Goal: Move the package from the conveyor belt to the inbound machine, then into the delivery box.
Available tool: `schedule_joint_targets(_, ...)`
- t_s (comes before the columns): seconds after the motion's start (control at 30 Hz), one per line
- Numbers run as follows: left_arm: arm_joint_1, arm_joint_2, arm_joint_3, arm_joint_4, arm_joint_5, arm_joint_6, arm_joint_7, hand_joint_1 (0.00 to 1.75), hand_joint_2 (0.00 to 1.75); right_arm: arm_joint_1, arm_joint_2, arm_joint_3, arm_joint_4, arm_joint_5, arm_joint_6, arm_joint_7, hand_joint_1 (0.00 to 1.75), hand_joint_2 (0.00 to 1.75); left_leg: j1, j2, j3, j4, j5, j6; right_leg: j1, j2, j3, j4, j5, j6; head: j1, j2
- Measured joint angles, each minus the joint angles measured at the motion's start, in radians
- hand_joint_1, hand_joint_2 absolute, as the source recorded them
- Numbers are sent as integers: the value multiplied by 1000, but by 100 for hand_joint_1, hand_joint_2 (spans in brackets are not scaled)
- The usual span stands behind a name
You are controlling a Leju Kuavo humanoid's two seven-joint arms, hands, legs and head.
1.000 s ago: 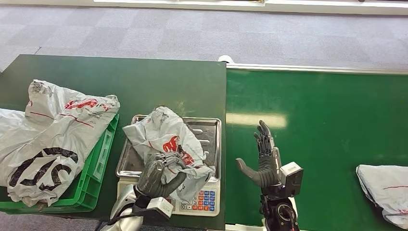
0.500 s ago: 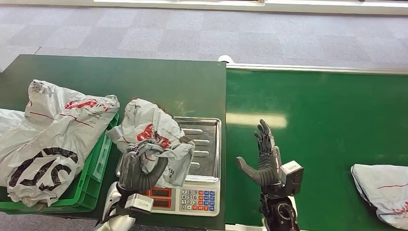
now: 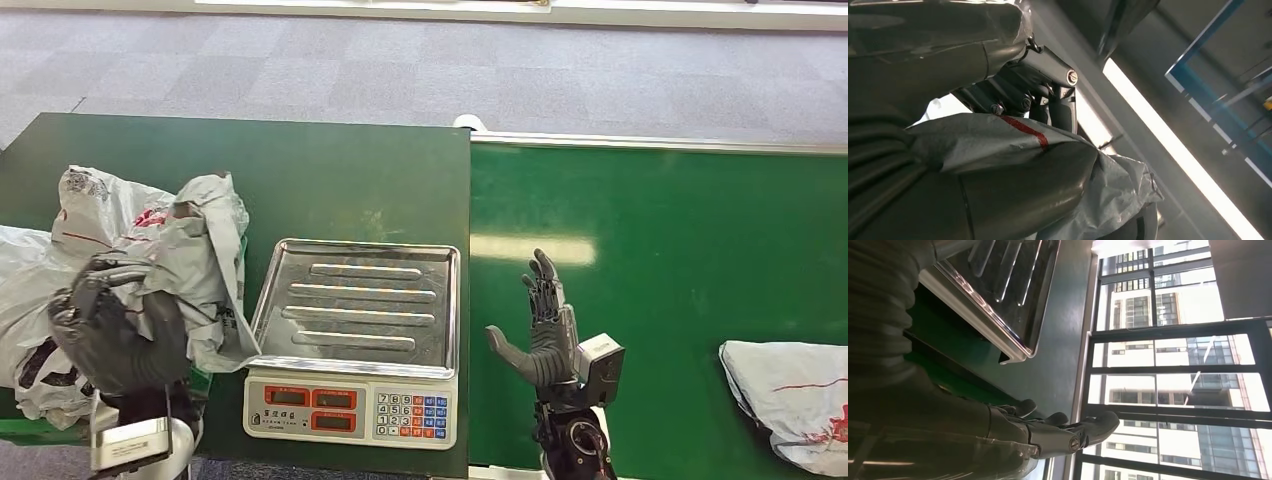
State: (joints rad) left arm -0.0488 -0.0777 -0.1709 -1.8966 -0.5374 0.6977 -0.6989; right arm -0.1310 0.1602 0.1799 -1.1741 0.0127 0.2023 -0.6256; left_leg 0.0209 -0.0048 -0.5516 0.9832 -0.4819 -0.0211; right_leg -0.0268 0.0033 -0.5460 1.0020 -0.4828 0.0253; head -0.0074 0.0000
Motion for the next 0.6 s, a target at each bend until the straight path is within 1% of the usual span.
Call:
schedule_joint_targets(0.13,-7,-56,147,-101,-238,0,0,175,0,-2,0,10,10,-8,-7,-5,0,175,0,0,0,0,0,0,0,0,0,0,0,0,0,0)
schedule_joint_targets(0.23,-17,-89,236,-148,-390,0,0,175,0,-2,-1,15,15,-13,-10,-6,0,175,0,0,0,0,0,0,0,0,0,0,0,0,0,0)
schedule_joint_targets(0.37,-33,-117,312,-176,-479,0,0,175,0,-3,-1,17,18,-15,-18,-6,0,175,0,0,0,0,0,0,0,0,0,0,0,0,0,0)
schedule_joint_targets(0.6,-70,-140,391,-223,-549,0,0,175,0,1,-2,17,18,-22,-23,0,0,175,0,0,0,0,0,0,0,0,0,0,0,0,0,0)
